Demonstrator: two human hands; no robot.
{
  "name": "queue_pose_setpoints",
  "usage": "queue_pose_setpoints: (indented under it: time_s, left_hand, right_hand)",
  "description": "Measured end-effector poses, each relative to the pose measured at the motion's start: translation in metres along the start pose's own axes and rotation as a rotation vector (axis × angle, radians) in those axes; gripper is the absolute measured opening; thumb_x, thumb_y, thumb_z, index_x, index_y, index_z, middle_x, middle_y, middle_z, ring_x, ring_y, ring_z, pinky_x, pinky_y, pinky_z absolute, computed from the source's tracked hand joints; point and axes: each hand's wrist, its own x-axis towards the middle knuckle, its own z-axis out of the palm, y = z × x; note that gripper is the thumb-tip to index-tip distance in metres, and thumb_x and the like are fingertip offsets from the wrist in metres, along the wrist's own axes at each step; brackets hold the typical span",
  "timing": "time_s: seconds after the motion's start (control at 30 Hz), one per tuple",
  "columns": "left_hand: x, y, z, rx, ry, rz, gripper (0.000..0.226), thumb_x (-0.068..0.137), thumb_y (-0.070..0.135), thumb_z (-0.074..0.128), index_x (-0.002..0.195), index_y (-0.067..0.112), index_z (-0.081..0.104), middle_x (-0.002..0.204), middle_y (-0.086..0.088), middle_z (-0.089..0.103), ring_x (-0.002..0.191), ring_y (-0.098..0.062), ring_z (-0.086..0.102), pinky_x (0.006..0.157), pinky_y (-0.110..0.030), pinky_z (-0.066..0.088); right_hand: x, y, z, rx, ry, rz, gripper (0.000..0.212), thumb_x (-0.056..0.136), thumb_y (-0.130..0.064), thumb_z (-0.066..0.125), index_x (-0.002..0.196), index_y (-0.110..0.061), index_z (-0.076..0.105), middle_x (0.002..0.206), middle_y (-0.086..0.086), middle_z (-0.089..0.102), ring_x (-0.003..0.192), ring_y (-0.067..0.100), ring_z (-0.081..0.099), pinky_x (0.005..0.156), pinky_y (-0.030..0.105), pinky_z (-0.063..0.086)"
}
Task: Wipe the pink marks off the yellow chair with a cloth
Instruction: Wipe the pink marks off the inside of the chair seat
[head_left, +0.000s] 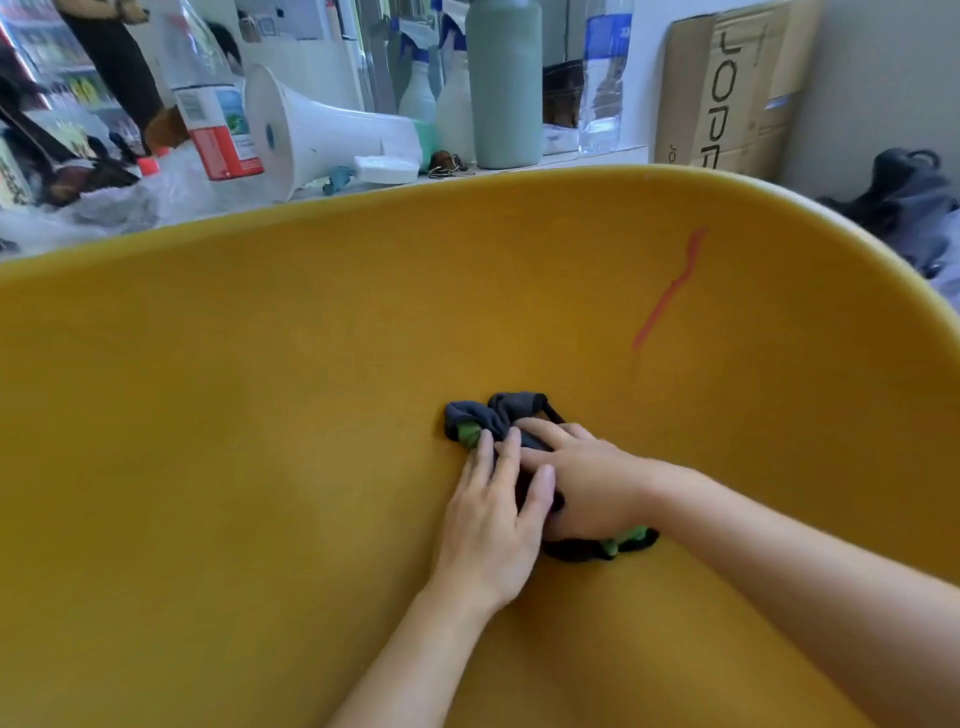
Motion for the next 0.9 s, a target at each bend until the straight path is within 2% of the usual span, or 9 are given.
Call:
queue_pose_setpoints:
  time_s: [0.1, 0.2, 0.4, 0.5, 0.63, 0.7, 0.77, 0.83, 0.9]
  left_hand:
    - [0.018, -0.004, 0.019, 0.107, 0.098, -0.019, 0.084, 0.090, 0.061, 0.038, 0.152, 0.018, 0.000, 0.160, 0.003, -0.007, 0.146, -0.013, -0.003, 0.118, -0.030, 0.007]
    - [0.028, 0.022, 0.041, 0.085, 0.220, -0.017, 0.077, 0.086, 0.047, 0.053, 0.149, 0.017, 0.022, 0.159, 0.000, 0.011, 0.146, -0.018, 0.007, 0.118, -0.031, 0.012]
    - [-0.052, 0.090, 0.084, 0.126, -0.075, 0.540, 0.072, 0.070, 0.052, 0.047, 0.137, 0.026, 0.040, 0.148, 0.007, 0.038, 0.140, -0.012, 0.029, 0.113, -0.042, 0.026]
    - [0.013, 0.038, 0.058, 0.334, 0.114, 0.403, 0.070, 0.074, 0.042, 0.056, 0.139, 0.022, 0.042, 0.151, 0.004, 0.037, 0.141, -0.014, 0.029, 0.113, -0.045, 0.026]
    - [0.057, 0.026, 0.034, 0.173, 0.297, -0.004, 0.068, 0.088, 0.038, 0.057, 0.147, 0.023, 0.029, 0.158, 0.006, 0.019, 0.144, -0.017, 0.015, 0.114, -0.039, 0.025]
    - [0.032, 0.058, 0.060, 0.130, 0.246, 0.090, 0.066, 0.087, 0.042, 0.054, 0.147, 0.024, 0.031, 0.157, 0.006, 0.022, 0.144, -0.017, 0.018, 0.115, -0.036, 0.024]
    - [-0.010, 0.089, 0.093, 0.111, 0.184, 0.352, 0.066, 0.078, 0.043, 0.055, 0.140, 0.021, 0.044, 0.149, 0.000, 0.039, 0.137, -0.022, 0.036, 0.112, -0.035, 0.030]
    - [-0.041, 0.107, 0.105, 0.068, 0.091, 0.545, 0.066, 0.070, 0.043, 0.055, 0.134, 0.025, 0.050, 0.143, 0.001, 0.048, 0.130, -0.021, 0.045, 0.107, -0.039, 0.037]
    - [-0.018, 0.100, 0.099, 0.140, 0.110, 0.619, 0.063, 0.070, 0.041, 0.052, 0.131, 0.026, 0.052, 0.140, 0.001, 0.051, 0.128, -0.023, 0.048, 0.103, -0.041, 0.043]
  right_hand:
    - [-0.031, 0.038, -0.044, -0.007, 0.115, 0.092, 0.063, 0.093, -0.028, 0.051, 0.149, -0.039, 0.026, 0.157, -0.009, 0.025, 0.144, 0.016, 0.026, 0.112, 0.037, 0.032]
    - [-0.065, 0.065, -0.053, -0.192, 0.363, 0.246, 0.060, 0.092, -0.020, 0.045, 0.149, -0.034, 0.031, 0.155, -0.005, 0.032, 0.143, 0.018, 0.027, 0.107, 0.040, 0.036]
    - [-0.082, 0.078, -0.028, -0.235, 0.600, 0.199, 0.048, 0.085, -0.005, 0.050, 0.128, -0.022, 0.060, 0.137, 0.001, 0.056, 0.132, 0.023, 0.045, 0.092, 0.040, 0.040]
    - [-0.090, 0.083, -0.036, -0.368, 0.854, 0.338, 0.039, 0.079, -0.010, 0.056, 0.115, -0.020, 0.067, 0.129, 0.007, 0.062, 0.128, 0.028, 0.049, 0.091, 0.042, 0.033]
    - [-0.106, 0.089, -0.053, -0.388, 1.008, 0.610, 0.059, 0.085, -0.015, 0.057, 0.141, -0.028, 0.044, 0.154, 0.014, 0.034, 0.145, 0.032, 0.023, 0.101, 0.047, 0.024]
    - [-0.114, 0.094, -0.067, -0.285, 0.961, 0.677, 0.070, 0.091, -0.019, 0.053, 0.151, -0.030, 0.020, 0.155, 0.013, 0.030, 0.139, 0.034, 0.032, 0.097, 0.050, 0.037]
    - [-0.120, 0.105, -0.077, -0.194, 0.968, 0.668, 0.072, 0.093, -0.025, 0.049, 0.153, -0.031, 0.009, 0.132, 0.008, 0.049, 0.106, 0.027, 0.054, 0.073, 0.040, 0.048]
    - [-0.126, 0.111, -0.083, -0.138, 0.943, 0.649, 0.072, 0.093, -0.035, 0.049, 0.152, -0.036, 0.007, 0.104, 0.002, 0.051, 0.082, 0.022, 0.052, 0.060, 0.032, 0.038]
    - [-0.130, 0.113, -0.084, -0.095, 0.882, 0.644, 0.070, 0.096, -0.040, 0.047, 0.151, -0.040, 0.004, 0.101, 0.002, 0.048, 0.081, 0.023, 0.053, 0.060, 0.031, 0.037]
